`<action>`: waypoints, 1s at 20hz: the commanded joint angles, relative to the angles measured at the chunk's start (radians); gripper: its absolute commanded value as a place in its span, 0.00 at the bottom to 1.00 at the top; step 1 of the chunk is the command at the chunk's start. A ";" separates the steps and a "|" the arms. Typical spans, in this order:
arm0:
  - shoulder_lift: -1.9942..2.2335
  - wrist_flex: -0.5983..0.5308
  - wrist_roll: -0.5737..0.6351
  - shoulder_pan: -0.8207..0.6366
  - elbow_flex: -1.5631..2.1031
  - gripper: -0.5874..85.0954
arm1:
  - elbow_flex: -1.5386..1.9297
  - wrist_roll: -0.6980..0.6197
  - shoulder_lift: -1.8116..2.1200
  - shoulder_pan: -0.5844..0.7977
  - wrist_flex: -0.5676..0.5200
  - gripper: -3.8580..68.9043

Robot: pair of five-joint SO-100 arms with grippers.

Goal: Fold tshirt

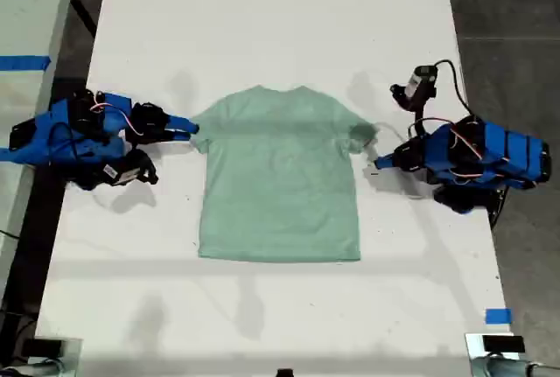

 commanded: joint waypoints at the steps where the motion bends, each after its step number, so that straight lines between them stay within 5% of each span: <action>1: -0.765 0.379 0.020 0.158 -0.951 0.01 | -0.885 0.410 -0.756 -0.021 0.244 0.08; 14: -1.118 0.509 0.327 0.015 -1.204 0.01 | -1.290 0.155 -1.161 0.091 0.377 0.08; 20: -1.187 0.509 0.416 -0.245 -1.152 0.02 | -1.310 0.052 -1.249 0.221 0.382 0.13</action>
